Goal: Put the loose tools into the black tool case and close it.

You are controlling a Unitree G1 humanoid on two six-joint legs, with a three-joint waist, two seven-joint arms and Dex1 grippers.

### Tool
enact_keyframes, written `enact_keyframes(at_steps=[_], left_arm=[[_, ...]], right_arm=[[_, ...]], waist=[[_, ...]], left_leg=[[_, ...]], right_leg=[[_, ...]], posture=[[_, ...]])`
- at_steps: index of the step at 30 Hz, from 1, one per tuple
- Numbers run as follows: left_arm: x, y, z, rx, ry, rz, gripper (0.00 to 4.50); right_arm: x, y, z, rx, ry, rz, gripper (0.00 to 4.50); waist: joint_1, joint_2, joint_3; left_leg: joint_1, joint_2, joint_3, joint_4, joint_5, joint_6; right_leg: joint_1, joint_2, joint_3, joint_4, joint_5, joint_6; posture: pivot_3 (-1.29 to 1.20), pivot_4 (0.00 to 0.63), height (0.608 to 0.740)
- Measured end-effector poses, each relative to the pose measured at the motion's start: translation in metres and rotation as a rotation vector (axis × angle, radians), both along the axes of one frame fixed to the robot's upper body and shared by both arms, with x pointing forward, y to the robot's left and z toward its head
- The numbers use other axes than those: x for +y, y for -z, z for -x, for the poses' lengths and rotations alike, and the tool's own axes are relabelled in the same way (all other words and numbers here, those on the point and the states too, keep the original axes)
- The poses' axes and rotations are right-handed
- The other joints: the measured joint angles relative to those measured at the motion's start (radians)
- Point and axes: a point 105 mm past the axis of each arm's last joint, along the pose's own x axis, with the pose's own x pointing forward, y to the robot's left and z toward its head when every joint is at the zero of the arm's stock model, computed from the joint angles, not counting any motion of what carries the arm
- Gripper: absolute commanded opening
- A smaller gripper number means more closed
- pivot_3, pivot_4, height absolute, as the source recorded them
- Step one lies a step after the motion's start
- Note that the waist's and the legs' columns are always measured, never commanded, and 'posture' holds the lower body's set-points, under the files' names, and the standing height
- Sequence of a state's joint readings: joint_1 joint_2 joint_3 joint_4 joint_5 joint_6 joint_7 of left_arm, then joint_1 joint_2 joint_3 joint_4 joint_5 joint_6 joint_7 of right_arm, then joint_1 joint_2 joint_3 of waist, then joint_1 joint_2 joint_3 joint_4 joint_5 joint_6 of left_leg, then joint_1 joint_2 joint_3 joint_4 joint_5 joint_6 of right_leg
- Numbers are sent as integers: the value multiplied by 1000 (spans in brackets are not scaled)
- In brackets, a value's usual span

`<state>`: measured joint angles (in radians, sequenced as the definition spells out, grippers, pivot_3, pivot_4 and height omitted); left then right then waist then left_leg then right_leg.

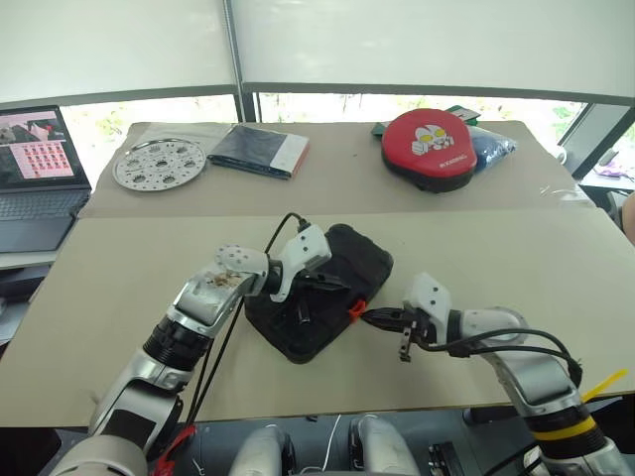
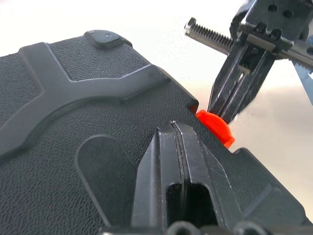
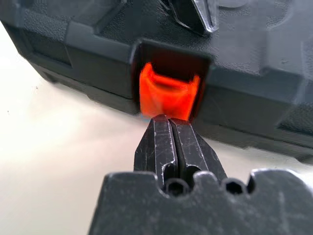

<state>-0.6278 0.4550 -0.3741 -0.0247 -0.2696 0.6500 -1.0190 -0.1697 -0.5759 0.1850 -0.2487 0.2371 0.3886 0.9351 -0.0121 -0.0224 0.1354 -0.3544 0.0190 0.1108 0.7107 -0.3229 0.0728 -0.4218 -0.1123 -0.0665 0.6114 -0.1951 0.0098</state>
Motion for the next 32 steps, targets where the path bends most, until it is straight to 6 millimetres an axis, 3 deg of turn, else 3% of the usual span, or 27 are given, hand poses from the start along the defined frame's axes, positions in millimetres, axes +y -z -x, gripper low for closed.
enact_keyframes(at_steps=[10, 12, 16, 19, 21, 24, 26, 29, 32], left_arm=[[4, 1, 1, 19, -28, 44, 28], [6, 0, 2, 16, -42, 102, 262], [38, -14, 5, -20, -115, 284, 1577], [92, -17, 5, -115, -262, 296, 2635], [122, -6, 18, -132, -349, 271, 3481], [146, -6, 32, -234, -426, 245, 4500], [166, 0, 42, -280, -492, 189, 4500], [191, 29, 63, -239, -549, 55, 4500], [203, 35, 74, -255, -564, 9, 4500]], right_arm=[[6, 7, -2, 43, -4, 2, 0], [3, 3, 1, 36, -9, -8, 0], [-22, -20, 11, -14, 10, -60, 1041], [-51, -29, 15, -54, 61, -46, 2036], [-63, -32, 21, -94, 57, -38, 2848], [-75, -37, 28, -170, 0, -44, 3913], [-87, -38, 30, -205, -14, -36, 4480], [-106, -36, 29, -203, 13, -15, 4480], [-114, -37, 28, -225, 10, 1, 4480]], waist=[[-3, 0, 0], [-3, 1, 1], [-2, 3, 3], [2, 2, 4], [3, 3, 5], [12, 3, 5], [18, 3, 5], [24, 5, 8], [35, 2, 10]], left_leg=[[-1, 2, 0, 0, 1, -1], [-1, 3, 0, -2, 1, -2], [-2, 3, 1, -9, 4, -8], [-2, 3, 1, -16, 8, -15], [-4, 3, 1, -17, 8, -15], [-4, 1, 1, -16, 7, -13], [-4, -1, 2, -16, 3, -7], [-6, -2, 3, -16, 0, -1], [-15, -2, 1, -12, 3, -5]], right_leg=[[-1, 0, 0, 0, 1, -2], [-3, -1, 0, 0, 0, -3], [-6, -1, 0, -1, 0, -5], [-9, -1, -2, -2, -2, -7], [-10, 0, -2, -2, -3, -7], [-10, 0, -3, -4, -4, -5], [-9, -2, -3, -4, -4, -4], [-10, -4, -2, -7, -4, -4], [-16, -9, -5, -7, -3, -4]], posture=[[0, 150, 740], [0, 150, 740], [0, 150, 740], [0, 150, 740], [0, 150, 740], [0, 150, 740], [0, 150, 740], [0, 150, 740], [0, 150, 740]])
